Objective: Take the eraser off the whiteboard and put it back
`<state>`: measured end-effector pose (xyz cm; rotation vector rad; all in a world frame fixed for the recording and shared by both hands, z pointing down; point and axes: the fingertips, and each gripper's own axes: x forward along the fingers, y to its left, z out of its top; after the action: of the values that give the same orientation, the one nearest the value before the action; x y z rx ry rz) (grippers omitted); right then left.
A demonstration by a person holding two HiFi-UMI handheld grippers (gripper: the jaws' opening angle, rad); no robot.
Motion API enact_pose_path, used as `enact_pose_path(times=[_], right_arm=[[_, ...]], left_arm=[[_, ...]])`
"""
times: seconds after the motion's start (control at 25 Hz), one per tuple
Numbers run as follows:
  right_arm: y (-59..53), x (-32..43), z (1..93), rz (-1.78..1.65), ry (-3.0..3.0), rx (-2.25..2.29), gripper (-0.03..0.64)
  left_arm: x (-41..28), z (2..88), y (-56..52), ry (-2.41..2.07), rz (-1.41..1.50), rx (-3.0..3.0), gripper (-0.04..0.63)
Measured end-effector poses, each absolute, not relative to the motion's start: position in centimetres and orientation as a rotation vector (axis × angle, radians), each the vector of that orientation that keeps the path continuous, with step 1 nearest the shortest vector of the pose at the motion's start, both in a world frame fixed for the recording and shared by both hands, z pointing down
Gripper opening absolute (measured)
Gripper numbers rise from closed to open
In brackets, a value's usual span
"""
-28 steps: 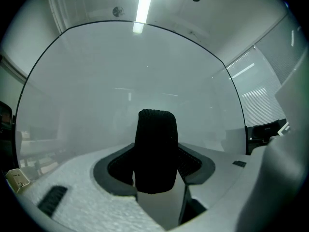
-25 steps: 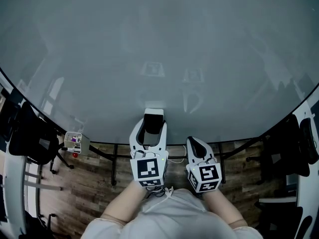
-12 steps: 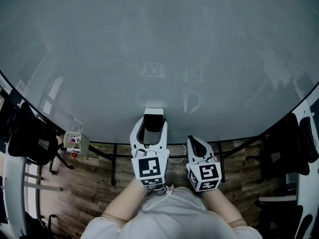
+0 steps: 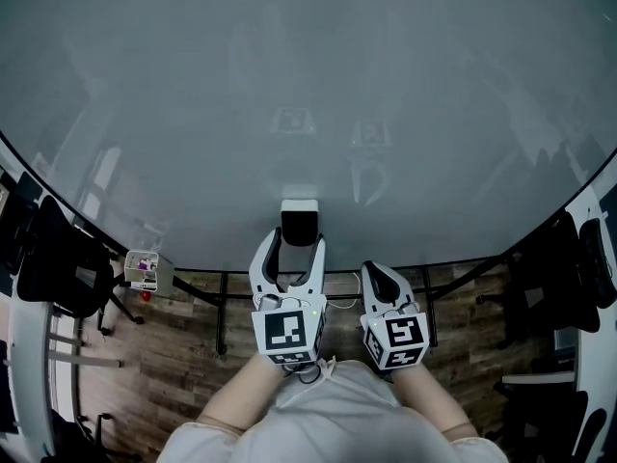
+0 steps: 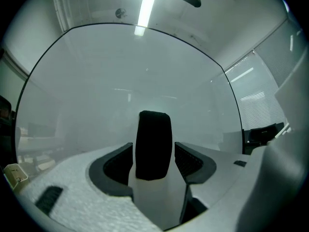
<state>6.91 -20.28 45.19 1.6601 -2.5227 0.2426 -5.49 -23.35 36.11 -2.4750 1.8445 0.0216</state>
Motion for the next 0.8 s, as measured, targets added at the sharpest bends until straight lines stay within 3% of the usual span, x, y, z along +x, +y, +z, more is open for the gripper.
enact_pose_path(times=[0.2,0.32,0.4,0.6,0.8], right_arm=[[-19.3,6.6,45.5,0.251,-2.526,1.65,0.028],[-18.5,6.5,45.9,0.266,-2.525,1.643,0.028],[-18.1,6.3,46.1,0.274,-2.524,1.637,0.028],[-17.3,5.7,46.4,0.279,-2.535,1.614,0.028],[-16.4,5.6,46.6,0.276,-2.545,1.602,0.028]], left_arm=[[-6.1,38.8,-21.7,1.875,-0.058,-2.504,0.243],[-6.3,40.6,-20.4,1.889,-0.083,-2.506,0.114],[-6.4,41.4,-19.7,1.901,-0.097,-2.515,0.067],[-6.6,43.2,-18.5,1.911,-0.135,-2.546,0.02],[-6.0,44.6,-17.6,1.889,-0.161,-2.619,0.017]])
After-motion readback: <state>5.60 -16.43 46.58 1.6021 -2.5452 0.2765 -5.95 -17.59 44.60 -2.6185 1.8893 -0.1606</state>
